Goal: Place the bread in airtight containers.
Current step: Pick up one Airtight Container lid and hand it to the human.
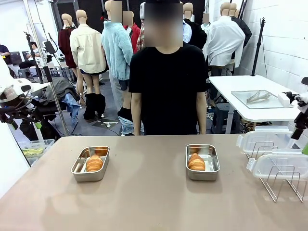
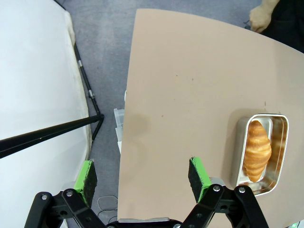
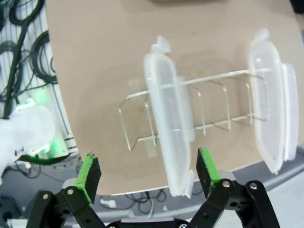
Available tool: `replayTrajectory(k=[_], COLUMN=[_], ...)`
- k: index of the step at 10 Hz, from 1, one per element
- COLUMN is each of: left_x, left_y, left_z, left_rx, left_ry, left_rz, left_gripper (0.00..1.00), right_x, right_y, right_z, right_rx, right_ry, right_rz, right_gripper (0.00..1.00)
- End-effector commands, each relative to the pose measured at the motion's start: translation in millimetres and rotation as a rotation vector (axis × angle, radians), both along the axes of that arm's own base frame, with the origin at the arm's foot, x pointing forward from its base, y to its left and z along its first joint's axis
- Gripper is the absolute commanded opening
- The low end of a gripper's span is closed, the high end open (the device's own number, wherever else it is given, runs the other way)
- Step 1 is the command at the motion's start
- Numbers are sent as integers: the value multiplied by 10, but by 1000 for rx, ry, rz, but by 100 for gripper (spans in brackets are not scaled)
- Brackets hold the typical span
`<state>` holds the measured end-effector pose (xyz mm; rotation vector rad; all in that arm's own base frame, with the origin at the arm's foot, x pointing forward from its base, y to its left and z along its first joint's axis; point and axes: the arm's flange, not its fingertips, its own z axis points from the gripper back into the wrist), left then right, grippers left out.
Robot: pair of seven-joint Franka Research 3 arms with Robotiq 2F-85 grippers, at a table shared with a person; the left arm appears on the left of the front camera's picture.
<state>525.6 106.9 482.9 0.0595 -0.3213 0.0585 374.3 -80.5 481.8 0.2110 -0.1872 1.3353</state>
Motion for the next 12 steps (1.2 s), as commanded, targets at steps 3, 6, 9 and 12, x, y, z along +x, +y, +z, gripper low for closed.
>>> replayTrajectory(k=[3,6,9,12], left_x=[-7,-7,-7,-7], left_y=[-4,-4,-4,-4], left_z=[21,21,21,21], left_rx=[16,16,16,16], left_ry=[-1,-1,-1,-1], left_rz=[11,11,11,11], left_gripper=[100,100,100,100], right_x=[-97,-3,99,229], right_y=[133,268,320,312], right_z=[-47,-202,-359,-511], right_rx=[-83,-153,-167,-150], right_ry=[-14,-25,-31,-16], right_rz=[47,-49,-55,-38], right_gripper=[100,100,100,100])
